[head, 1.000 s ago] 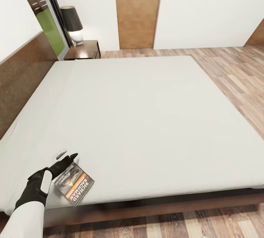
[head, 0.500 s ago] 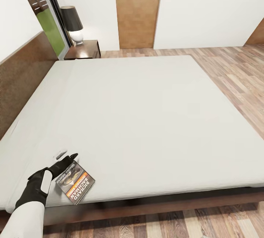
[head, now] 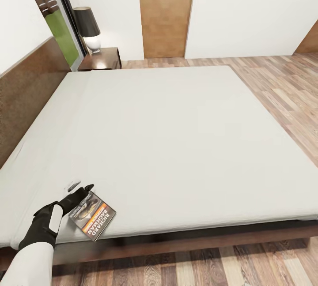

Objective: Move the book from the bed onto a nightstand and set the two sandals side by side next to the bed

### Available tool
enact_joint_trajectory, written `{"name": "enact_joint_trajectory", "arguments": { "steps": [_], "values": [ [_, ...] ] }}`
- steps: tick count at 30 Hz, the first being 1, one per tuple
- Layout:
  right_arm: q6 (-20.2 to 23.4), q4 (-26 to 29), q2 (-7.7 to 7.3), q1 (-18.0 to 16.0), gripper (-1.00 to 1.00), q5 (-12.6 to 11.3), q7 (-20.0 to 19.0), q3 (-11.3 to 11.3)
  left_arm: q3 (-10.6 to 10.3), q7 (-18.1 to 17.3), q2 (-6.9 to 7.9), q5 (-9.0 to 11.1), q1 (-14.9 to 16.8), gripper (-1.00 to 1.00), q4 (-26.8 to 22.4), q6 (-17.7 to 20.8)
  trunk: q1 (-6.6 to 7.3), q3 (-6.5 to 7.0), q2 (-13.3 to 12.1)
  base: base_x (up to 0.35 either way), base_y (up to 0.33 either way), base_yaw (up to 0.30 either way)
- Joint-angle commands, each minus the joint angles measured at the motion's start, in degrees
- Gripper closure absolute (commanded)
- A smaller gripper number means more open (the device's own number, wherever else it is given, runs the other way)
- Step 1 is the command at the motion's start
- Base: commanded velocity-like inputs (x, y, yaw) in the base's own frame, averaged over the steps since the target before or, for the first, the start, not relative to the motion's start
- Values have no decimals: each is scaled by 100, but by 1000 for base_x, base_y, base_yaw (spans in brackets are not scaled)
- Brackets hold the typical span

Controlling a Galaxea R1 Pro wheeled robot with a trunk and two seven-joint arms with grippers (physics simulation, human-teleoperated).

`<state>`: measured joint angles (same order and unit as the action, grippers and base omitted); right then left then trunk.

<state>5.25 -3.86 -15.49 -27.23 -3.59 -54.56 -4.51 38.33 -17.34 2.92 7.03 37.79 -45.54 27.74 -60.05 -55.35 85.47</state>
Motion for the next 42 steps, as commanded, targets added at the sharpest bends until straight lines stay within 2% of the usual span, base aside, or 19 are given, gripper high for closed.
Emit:
{"name": "enact_joint_trajectory", "arguments": {
  "steps": [1, 42],
  "values": [
    [55, -19, -4, -7, -100, -28, -20, -41, 17, 11, -2, 9, 1, -100, 1, 65, 0, -4, 2, -5, 0, 0],
    [55, -19, -5, -6, -100, -28, -26, -41, 17, 11, -2, 9, 3, -100, 1, 65, 0, -4, 2, -35, 0, 0]
  ]
}}
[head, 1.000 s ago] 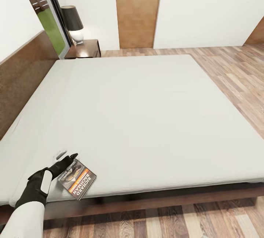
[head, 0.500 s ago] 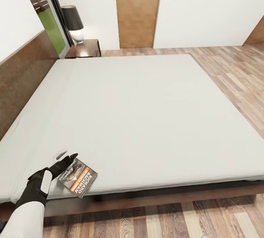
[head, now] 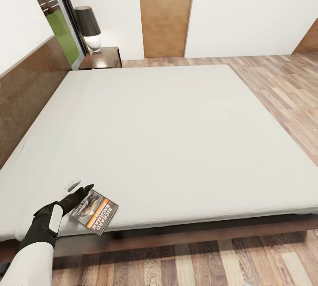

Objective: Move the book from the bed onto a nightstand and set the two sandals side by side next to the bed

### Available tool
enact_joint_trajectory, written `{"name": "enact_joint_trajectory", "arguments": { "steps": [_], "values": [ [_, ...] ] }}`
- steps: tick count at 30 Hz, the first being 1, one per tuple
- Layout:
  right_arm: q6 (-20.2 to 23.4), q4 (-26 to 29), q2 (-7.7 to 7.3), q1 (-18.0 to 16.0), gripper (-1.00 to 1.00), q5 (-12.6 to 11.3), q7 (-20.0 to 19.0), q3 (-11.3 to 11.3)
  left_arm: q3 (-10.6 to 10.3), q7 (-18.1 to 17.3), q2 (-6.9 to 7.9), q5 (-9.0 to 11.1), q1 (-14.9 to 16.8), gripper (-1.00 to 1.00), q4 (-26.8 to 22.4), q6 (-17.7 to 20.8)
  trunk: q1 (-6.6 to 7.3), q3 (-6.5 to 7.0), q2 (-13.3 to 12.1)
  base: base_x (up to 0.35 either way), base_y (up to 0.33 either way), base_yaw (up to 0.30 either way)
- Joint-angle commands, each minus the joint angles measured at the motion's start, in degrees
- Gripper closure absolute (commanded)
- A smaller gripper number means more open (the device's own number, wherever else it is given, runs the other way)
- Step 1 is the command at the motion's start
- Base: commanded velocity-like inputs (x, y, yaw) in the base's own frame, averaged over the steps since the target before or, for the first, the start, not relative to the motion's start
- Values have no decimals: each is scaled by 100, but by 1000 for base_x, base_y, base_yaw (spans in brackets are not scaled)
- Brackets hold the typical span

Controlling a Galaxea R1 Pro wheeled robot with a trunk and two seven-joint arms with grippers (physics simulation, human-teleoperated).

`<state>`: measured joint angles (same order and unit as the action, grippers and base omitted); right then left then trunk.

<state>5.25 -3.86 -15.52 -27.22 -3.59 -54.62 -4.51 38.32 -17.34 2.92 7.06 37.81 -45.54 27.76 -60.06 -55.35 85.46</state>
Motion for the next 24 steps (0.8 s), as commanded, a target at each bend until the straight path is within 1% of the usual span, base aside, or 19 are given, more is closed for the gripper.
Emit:
{"name": "enact_joint_trajectory", "arguments": {
  "steps": [1, 4, 7, 24],
  "values": [
    [55, -19, -2, -9, -100, -28, -21, -41, 17, 11, -2, 6, 0, -100, 1, 62, 2, -4, 2, -228, 0, 0],
    [55, -19, -1, -6, -100, -28, -19, -41, 17, 11, -2, 6, 0, -100, 1, 62, 2, -4, 2, -217, 0, 0],
    [55, -19, 0, -10, -100, -28, -18, -41, 17, 11, -2, 6, 0, -100, 1, 62, 2, -4, 2, -76, 0, 0],
    [55, -19, -1, -6, -100, -28, -14, -41, 17, 11, -2, 6, 0, -100, 1, 62, 2, -4, 2, -5, 0, 0]
  ]
}}
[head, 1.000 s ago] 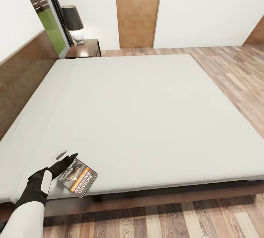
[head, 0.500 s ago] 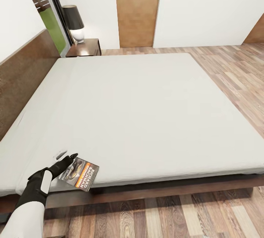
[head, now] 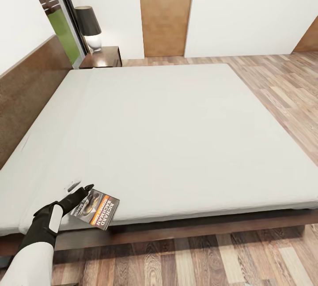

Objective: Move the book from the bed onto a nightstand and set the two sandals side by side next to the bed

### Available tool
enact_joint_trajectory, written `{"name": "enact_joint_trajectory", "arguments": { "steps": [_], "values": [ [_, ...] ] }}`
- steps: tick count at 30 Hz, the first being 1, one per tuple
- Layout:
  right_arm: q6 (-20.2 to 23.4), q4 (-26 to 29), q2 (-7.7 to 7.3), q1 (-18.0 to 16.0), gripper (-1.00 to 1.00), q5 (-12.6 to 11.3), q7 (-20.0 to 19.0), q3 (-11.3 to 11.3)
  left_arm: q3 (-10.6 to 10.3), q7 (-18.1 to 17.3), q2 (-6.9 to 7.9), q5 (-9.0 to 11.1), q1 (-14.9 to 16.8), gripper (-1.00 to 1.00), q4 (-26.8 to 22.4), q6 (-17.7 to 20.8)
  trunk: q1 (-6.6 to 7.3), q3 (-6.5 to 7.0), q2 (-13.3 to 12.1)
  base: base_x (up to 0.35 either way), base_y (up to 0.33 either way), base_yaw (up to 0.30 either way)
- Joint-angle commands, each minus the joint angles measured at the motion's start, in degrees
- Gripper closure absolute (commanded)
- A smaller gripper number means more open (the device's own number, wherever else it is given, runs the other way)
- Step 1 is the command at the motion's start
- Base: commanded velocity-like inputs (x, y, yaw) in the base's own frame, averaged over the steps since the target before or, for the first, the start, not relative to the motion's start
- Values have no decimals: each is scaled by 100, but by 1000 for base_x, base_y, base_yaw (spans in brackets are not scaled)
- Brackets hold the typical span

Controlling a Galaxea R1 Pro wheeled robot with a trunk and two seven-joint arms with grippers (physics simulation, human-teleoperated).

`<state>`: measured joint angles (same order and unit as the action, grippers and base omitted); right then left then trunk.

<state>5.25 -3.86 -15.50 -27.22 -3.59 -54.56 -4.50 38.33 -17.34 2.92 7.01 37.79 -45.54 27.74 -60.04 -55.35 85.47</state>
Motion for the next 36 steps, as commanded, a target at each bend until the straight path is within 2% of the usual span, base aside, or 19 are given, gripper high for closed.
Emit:
{"name": "enact_joint_trajectory", "arguments": {
  "steps": [1, 10, 18, 34, 36],
  "values": [
    [55, -18, -3, -6, -100, -28, -20, -42, 17, 11, -2, 11, 1, -100, 1, 65, 0, -4, 2, 0, 0, 0],
    [47, -18, 2, -9, -100, -28, -30, -42, 17, 11, -2, 11, 1, -100, -3, 65, 0, -4, 2, 0, 0, 0],
    [-183, -68, 3, -10, -100, -28, -40, -42, 17, 11, -2, 11, 3, -100, -5, 65, 0, -4, 2, 0, 0, 0],
    [-191, -70, -6, -9, -100, -37, -23, -50, 17, 11, -2, 11, 2, -100, -6, 74, 0, -4, 2, 0, 0, 0],
    [-191, -71, -6, -9, -100, -40, -26, -50, 13, 11, -2, 11, 2, -100, -7, 74, 44, 32, -78, 0, 0, 0]
  ]
}}
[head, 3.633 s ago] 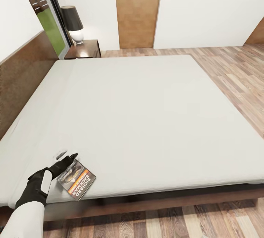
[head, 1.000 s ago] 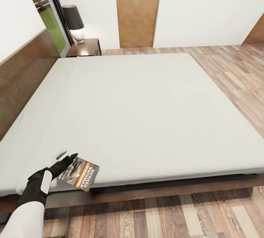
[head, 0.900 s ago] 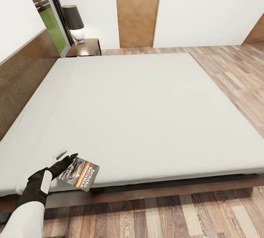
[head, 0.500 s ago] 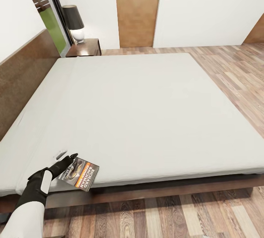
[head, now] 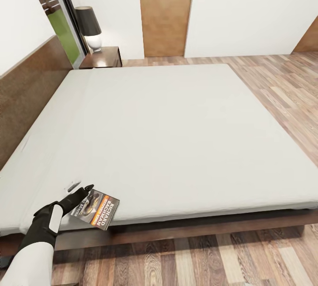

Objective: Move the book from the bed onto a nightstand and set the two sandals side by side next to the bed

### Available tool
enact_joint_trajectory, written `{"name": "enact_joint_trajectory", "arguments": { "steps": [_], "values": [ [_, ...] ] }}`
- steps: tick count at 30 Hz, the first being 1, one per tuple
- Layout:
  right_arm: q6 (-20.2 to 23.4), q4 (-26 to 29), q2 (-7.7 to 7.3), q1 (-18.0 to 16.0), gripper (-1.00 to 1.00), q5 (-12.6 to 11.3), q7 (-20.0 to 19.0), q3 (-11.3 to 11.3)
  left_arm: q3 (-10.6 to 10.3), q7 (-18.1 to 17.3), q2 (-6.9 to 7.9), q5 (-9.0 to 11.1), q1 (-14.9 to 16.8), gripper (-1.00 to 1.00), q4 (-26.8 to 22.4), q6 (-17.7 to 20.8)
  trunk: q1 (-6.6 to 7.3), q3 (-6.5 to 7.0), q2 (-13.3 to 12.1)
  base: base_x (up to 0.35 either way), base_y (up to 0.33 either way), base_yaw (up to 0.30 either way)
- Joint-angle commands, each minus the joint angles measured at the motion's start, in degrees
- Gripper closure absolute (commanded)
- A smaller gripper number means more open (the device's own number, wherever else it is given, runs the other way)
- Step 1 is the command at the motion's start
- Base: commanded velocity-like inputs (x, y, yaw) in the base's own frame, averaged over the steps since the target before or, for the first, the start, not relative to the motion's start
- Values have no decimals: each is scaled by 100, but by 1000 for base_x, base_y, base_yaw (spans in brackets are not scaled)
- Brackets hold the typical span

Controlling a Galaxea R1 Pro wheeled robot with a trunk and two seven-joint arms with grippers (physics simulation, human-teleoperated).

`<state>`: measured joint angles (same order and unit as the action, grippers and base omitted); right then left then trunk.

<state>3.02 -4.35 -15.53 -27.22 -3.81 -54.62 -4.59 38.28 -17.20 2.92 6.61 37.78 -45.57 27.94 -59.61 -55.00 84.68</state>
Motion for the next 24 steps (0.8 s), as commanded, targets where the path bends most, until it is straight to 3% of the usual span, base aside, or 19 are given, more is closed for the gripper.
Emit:
{"name": "enact_joint_trajectory", "arguments": {
  "steps": [1, 5, 11, 24],
  "values": [
    [32, -21, -3, -9, -100, -16, -20, -42, 18, -3, -2, 51, 3, -100, -4, 54, 23, 15, -39, 0, 0, 0],
    [32, -21, -3, -7, -100, -15, -22, -42, 16, -3, -2, 50, 5, -100, -4, 54, 111, 87, -200, 0, 0, 0],
    [32, -20, -3, -9, -100, -16, -22, -42, 15, -3, -2, 50, 3, -100, -4, 54, 111, 87, -200, 0, 0, 0],
    [32, -19, -3, -7, -100, -22, -22, -42, 13, -3, -3, 46, 3, -100, -4, 54, 396, 320, -721, 0, 0, 0]
  ]
}}
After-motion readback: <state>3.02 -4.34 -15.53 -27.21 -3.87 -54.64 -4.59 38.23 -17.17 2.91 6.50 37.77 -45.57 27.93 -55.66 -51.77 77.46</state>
